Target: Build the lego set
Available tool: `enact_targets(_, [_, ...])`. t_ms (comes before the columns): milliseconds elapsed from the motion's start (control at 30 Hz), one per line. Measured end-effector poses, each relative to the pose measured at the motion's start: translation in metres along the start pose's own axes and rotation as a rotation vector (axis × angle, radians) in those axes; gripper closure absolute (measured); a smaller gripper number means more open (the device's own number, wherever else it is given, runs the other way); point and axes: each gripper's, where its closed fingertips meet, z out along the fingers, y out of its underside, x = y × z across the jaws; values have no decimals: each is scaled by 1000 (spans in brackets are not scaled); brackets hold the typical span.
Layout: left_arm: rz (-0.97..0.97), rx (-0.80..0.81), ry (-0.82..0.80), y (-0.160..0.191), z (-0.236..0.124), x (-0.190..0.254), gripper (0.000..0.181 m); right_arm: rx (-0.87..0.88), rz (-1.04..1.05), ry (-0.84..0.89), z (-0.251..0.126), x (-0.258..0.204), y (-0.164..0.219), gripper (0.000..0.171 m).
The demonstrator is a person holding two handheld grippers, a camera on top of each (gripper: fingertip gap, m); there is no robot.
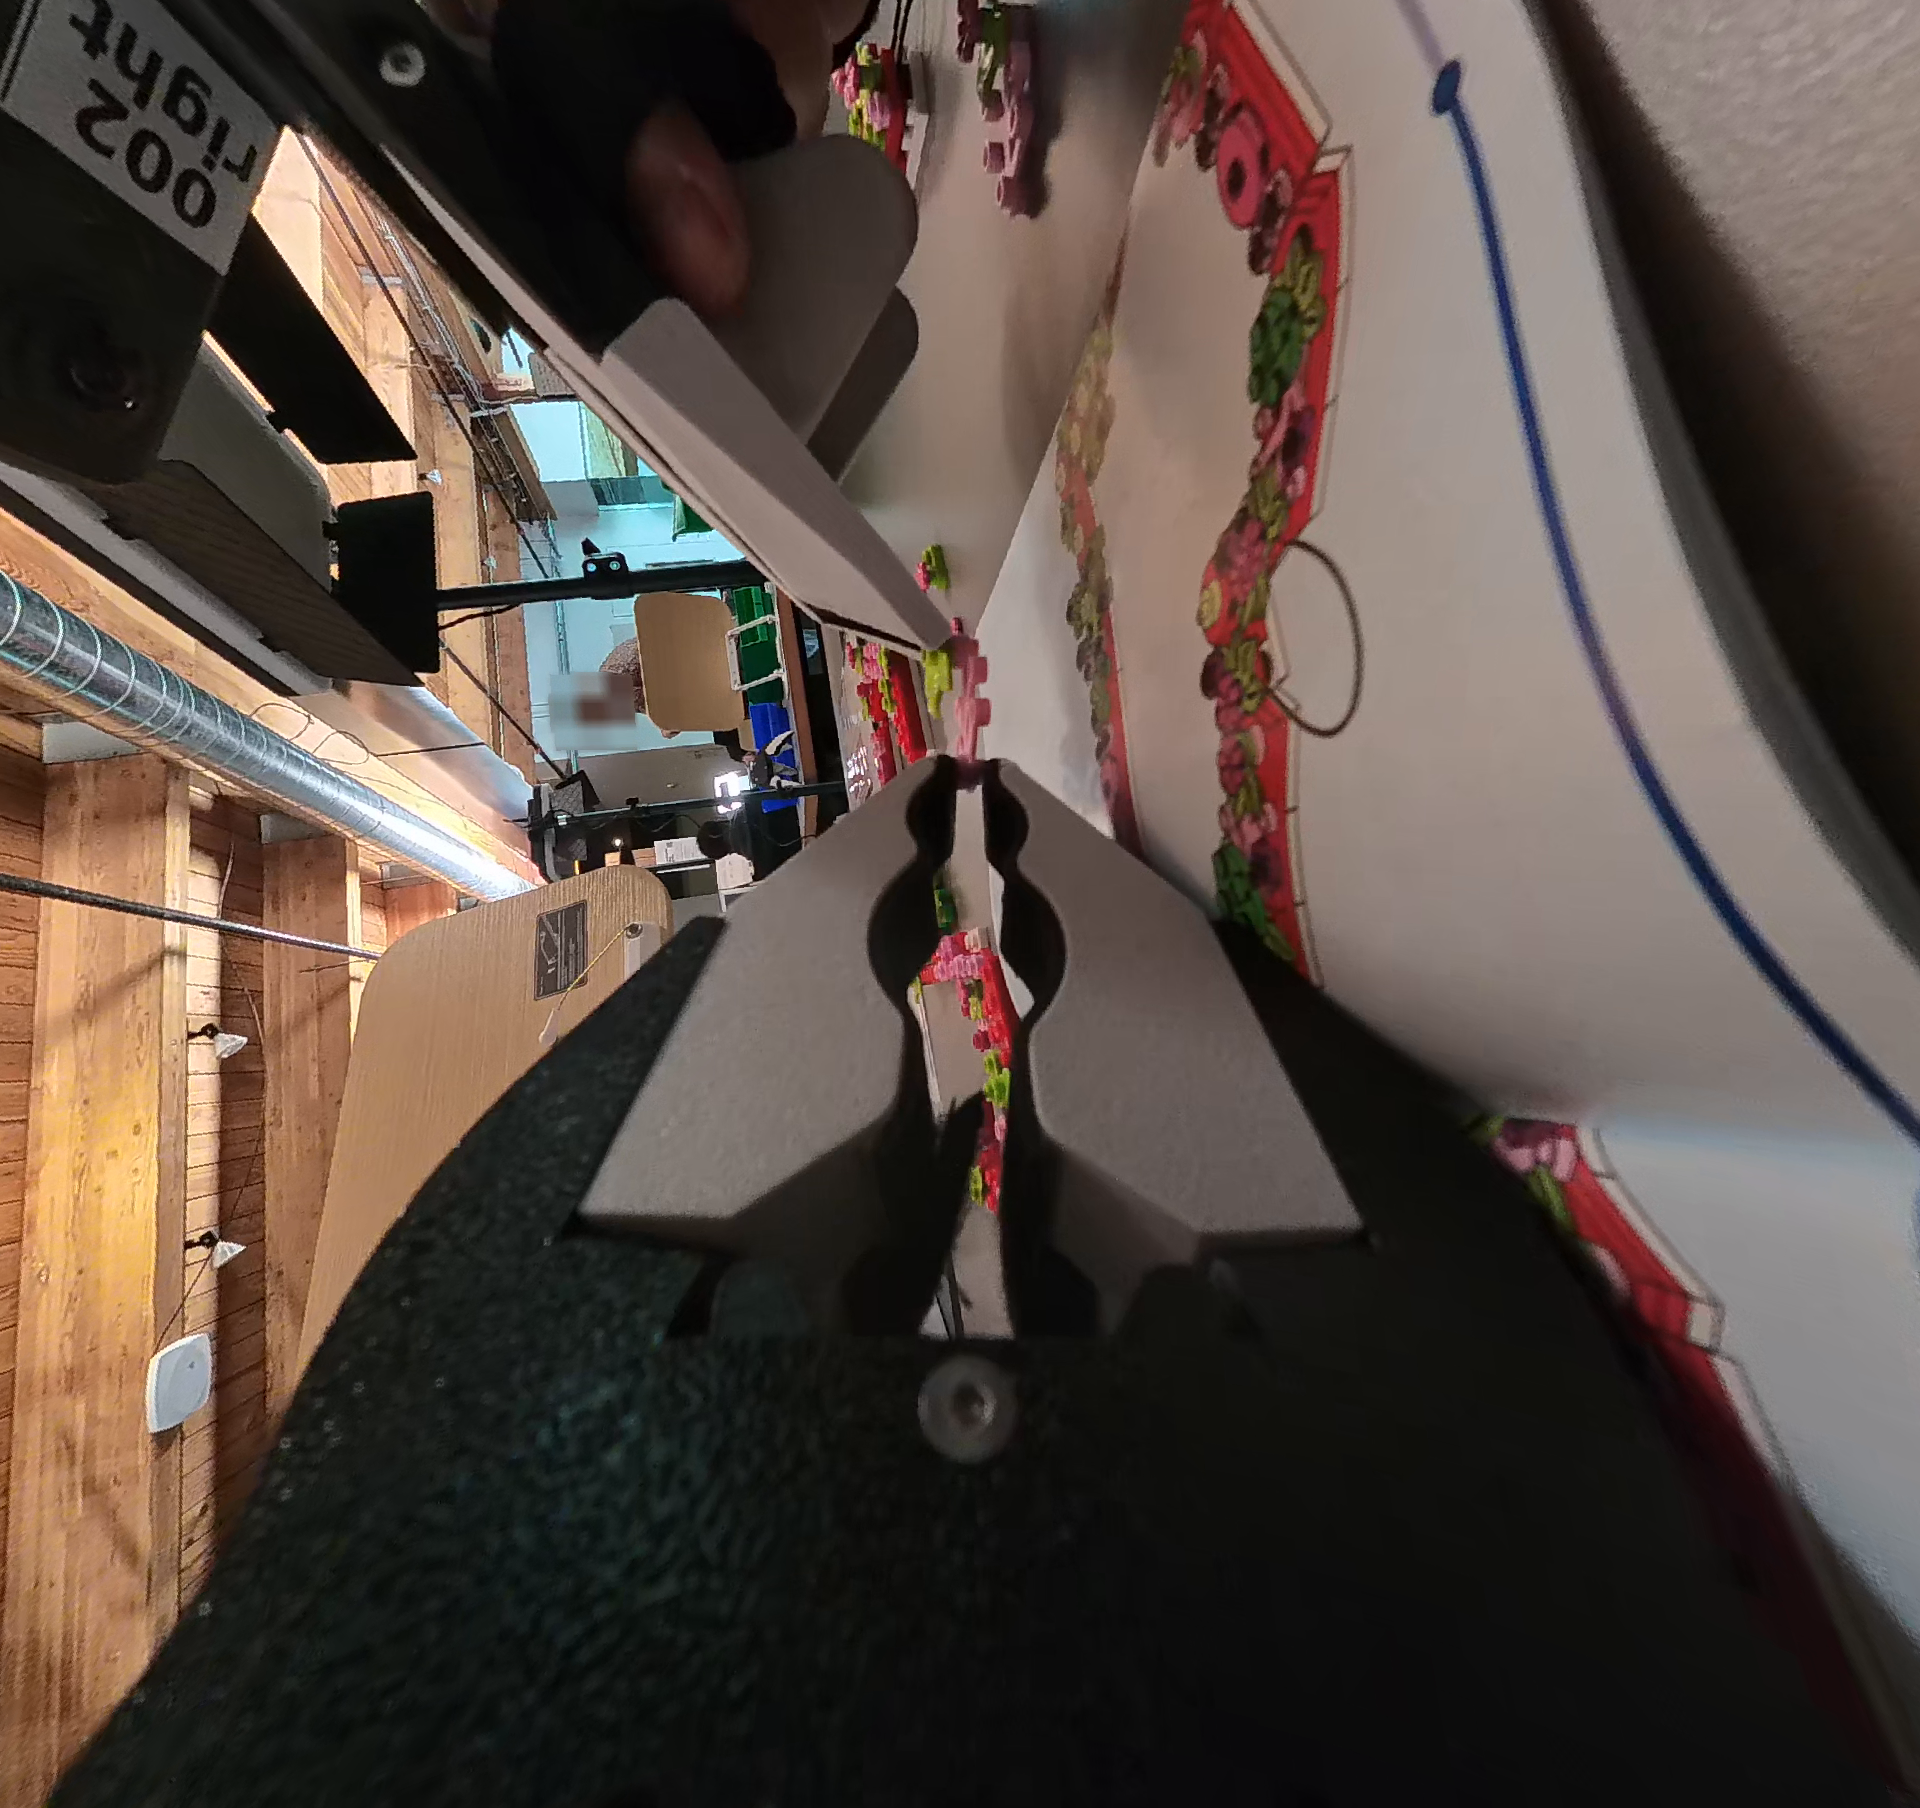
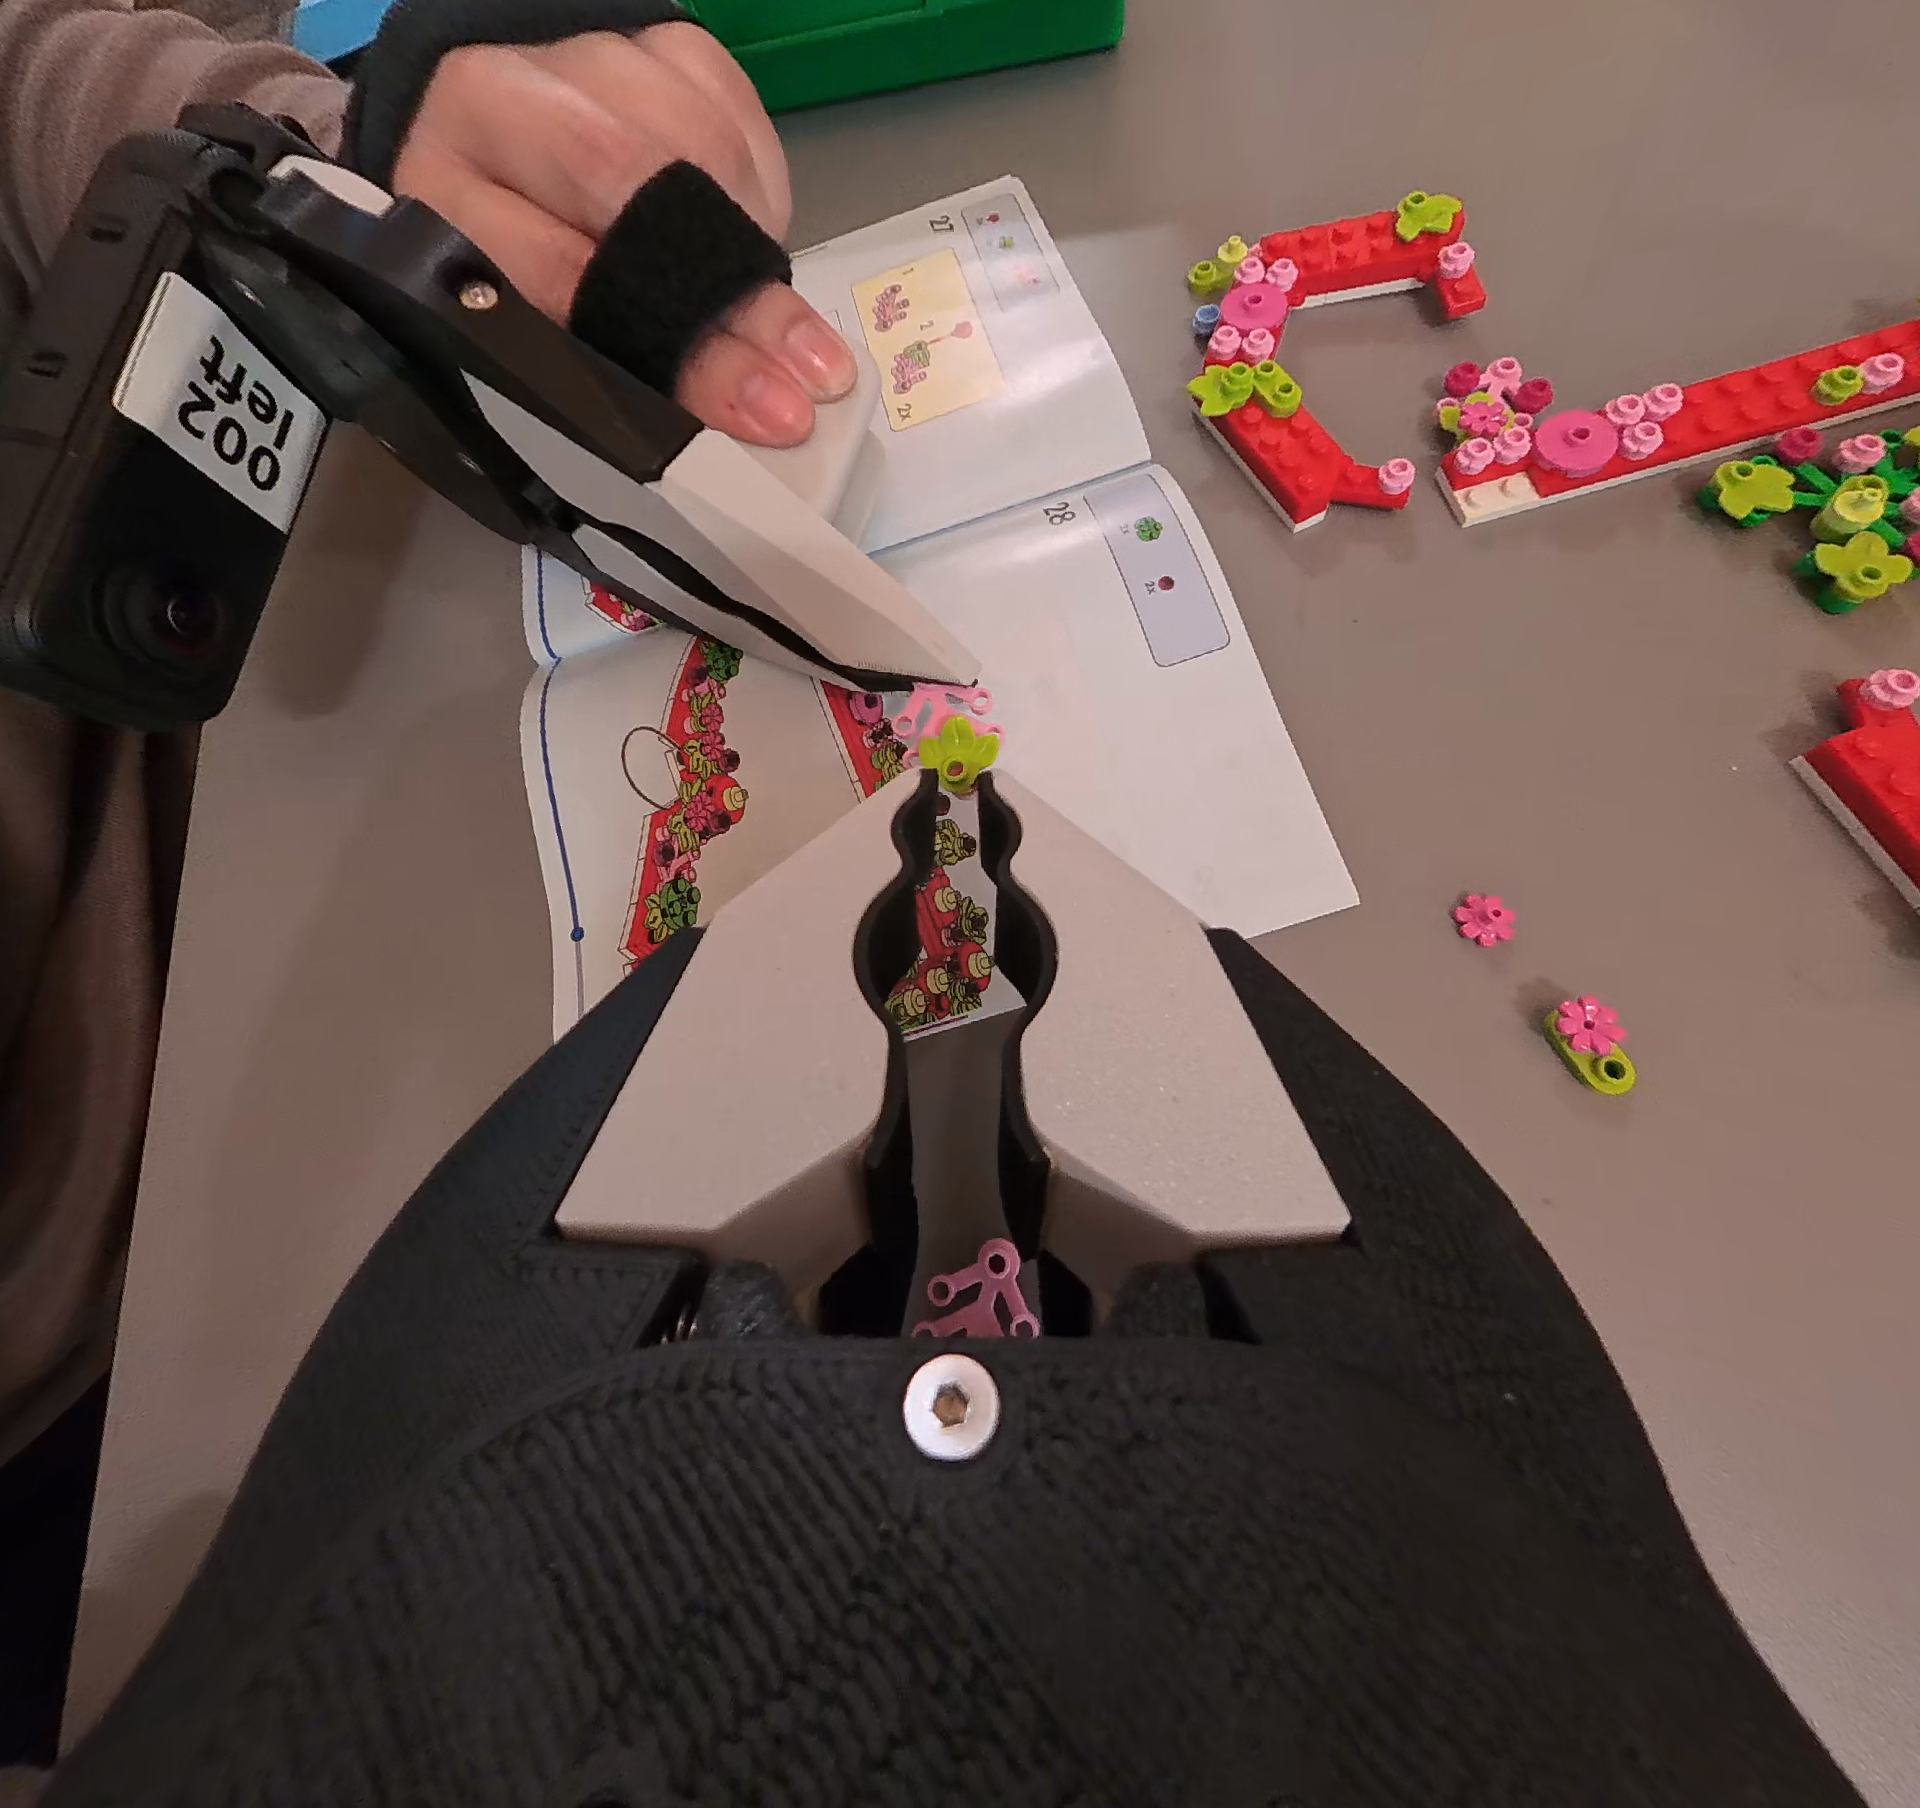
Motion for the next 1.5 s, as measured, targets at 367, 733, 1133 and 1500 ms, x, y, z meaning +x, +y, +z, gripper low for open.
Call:
enact_targets(367, [-6,0,1,0,0,0,178,0,-4,8,-1,1,0,165])
enact_targets(733, [-159,9,20,9,-3,-6,178,76,-225,104,-9,0,-14,140])
enact_targets(1133, [-245,-1,18,20,-6,-12,178,-70,-970,524,11,4,-24,124])
enact_targets(1500, [-226,6,18,18,-7,-12,178,-96,-1002,540,16,5,-23,132])
